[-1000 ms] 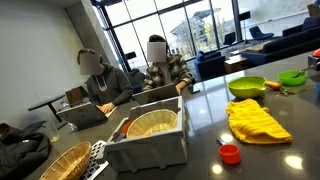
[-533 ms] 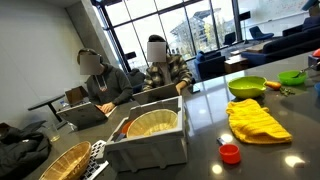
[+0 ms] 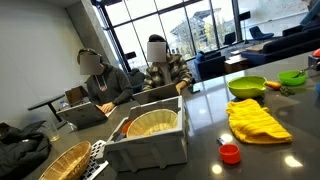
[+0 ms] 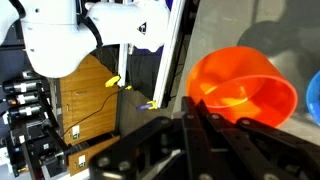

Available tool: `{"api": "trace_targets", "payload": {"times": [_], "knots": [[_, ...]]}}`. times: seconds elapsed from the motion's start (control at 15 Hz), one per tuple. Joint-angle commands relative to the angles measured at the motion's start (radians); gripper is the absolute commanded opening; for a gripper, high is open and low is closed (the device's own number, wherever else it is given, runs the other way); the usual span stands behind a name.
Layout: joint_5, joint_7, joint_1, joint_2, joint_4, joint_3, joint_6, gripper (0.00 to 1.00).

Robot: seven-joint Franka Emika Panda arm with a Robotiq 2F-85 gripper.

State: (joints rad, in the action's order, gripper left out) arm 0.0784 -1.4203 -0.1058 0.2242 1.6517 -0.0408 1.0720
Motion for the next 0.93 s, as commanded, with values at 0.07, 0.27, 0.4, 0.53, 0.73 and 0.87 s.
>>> {"api": "trace_targets", "payload": {"times": [0.07, 0.27, 0.4, 0.53, 0.73, 0.87], "knots": [[-0.043, -0.073, -0.032, -0.146, 0.24, 0.062, 0.1, 0.01], [-0.091, -0.126, -0.041, -0.161, 0.279, 0.091, 0.123, 0.01], [-0.12, -0.167, -0.047, -0.156, 0.278, 0.106, 0.13, 0.01], [-0.144, -0.216, -0.048, -0.154, 0.277, 0.116, 0.144, 0.01], [-0.163, -0.296, -0.051, -0.142, 0.267, 0.125, 0.159, 0.01], [-0.169, -0.33, -0.052, -0.138, 0.265, 0.128, 0.164, 0.01]]}}
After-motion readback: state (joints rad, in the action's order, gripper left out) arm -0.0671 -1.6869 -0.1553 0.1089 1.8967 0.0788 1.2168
